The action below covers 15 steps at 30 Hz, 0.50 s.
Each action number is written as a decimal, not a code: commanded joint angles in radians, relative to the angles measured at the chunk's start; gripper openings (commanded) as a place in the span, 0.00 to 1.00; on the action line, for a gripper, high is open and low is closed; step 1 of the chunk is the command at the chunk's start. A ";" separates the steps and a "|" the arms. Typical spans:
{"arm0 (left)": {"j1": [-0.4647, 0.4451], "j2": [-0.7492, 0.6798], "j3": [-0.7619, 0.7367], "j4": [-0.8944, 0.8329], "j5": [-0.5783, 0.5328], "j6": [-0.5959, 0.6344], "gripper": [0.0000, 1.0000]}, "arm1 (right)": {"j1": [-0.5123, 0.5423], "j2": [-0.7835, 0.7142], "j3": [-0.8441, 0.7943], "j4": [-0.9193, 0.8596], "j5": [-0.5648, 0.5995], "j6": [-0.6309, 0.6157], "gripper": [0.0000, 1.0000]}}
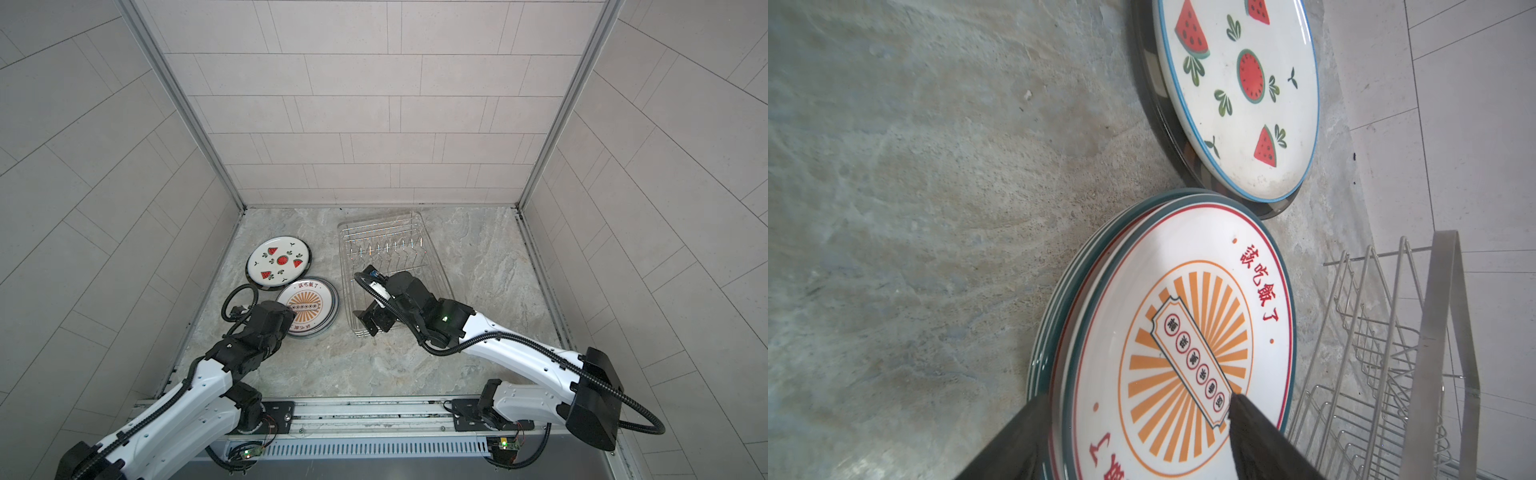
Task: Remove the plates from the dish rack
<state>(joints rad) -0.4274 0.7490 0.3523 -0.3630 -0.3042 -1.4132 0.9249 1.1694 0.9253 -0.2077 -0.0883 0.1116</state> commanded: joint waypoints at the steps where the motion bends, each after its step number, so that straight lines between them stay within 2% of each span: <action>1: 0.006 -0.035 0.017 -0.063 -0.059 0.021 0.77 | 0.006 -0.037 0.014 0.004 0.027 0.003 1.00; 5: 0.005 -0.101 0.024 -0.120 -0.127 0.033 0.83 | 0.005 -0.075 0.001 0.028 0.088 0.039 1.00; 8: 0.006 -0.152 0.024 -0.105 -0.226 0.082 0.88 | -0.016 -0.112 -0.020 0.062 0.170 0.066 1.00; 11: 0.006 -0.175 0.003 0.103 -0.281 0.285 0.99 | -0.103 -0.121 -0.013 0.074 0.208 0.123 1.00; 13: 0.007 -0.164 -0.007 0.298 -0.281 0.450 1.00 | -0.199 -0.105 0.023 0.037 0.189 0.170 1.00; 15: 0.008 -0.134 0.019 0.400 -0.282 0.574 1.00 | -0.310 -0.089 0.074 -0.019 0.159 0.211 1.00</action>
<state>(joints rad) -0.4255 0.5922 0.3531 -0.2043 -0.5140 -1.1042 0.7120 1.0702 0.9379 -0.1795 0.0536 0.2359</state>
